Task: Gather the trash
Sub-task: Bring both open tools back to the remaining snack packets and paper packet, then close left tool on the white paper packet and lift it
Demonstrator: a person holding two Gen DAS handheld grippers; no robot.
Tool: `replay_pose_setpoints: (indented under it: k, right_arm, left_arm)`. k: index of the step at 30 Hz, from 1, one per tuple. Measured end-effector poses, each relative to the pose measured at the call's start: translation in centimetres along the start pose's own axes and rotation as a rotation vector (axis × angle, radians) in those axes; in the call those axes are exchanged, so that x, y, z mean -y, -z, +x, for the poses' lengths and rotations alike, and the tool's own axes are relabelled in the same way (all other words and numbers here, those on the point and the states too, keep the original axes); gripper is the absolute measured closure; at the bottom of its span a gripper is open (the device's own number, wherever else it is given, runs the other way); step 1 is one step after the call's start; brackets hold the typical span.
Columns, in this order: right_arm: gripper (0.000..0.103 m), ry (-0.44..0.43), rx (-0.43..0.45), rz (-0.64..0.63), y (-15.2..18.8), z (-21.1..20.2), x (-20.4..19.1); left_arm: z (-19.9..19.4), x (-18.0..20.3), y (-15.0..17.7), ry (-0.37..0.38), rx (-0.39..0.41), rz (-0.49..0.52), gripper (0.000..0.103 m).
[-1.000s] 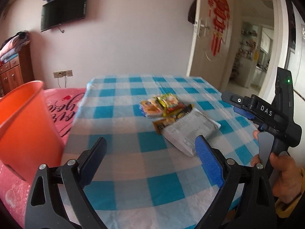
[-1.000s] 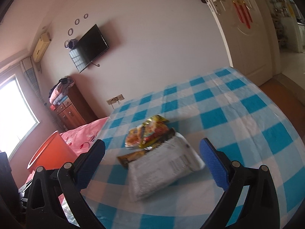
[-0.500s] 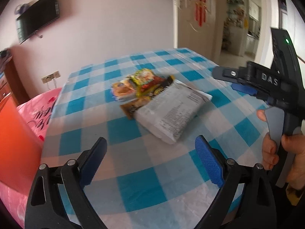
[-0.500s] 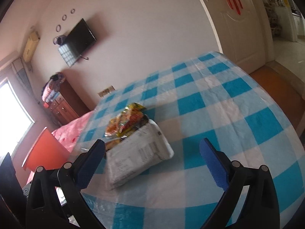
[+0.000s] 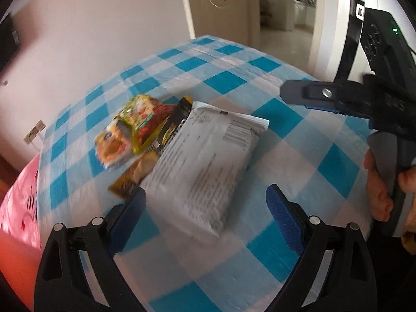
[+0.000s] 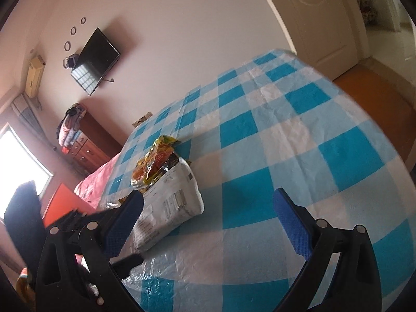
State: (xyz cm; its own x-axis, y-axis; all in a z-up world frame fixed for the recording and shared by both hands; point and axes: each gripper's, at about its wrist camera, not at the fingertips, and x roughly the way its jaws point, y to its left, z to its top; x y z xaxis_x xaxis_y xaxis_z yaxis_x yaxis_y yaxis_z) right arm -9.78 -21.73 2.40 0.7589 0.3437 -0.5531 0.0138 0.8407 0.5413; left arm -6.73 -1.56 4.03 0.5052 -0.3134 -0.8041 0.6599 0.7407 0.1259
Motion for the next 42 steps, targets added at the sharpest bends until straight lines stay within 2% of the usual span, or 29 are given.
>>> replay_pose_setpoints:
  k: [10,23,30,38,42]
  right_arm:
    - [0.005,-0.006,0.034,-0.03,-0.5,-1.0,0.6]
    - [0.005,-0.056,0.008,-0.022,-0.6,-0.5,1.1]
    - [0.005,-0.078,-0.018,-0.023,-0.6,-0.1,1.1]
    - [0.005,-0.104,-0.014,-0.017,-0.7,-0.2,1.3]
    - [0.005,-0.112,-0.01,-0.004,-0.7,-0.3,1.5]
  left_arm:
    - [3.5,-0.9,-2.8,0.087,-0.11,0.094,0.009]
    - [5.8,-1.0,-4.0,0.144,-0.159,0.139,0.009]
    - [6.1,-1.0,-4.0,0.157,-0.161,0.115,0.009]
    - [5.3,-1.0,-3.5,0.124,-0.125,0.04,0.02]
    - [4.7,-0.5,-3.0,0.125,-0.111,0.007,0.021]
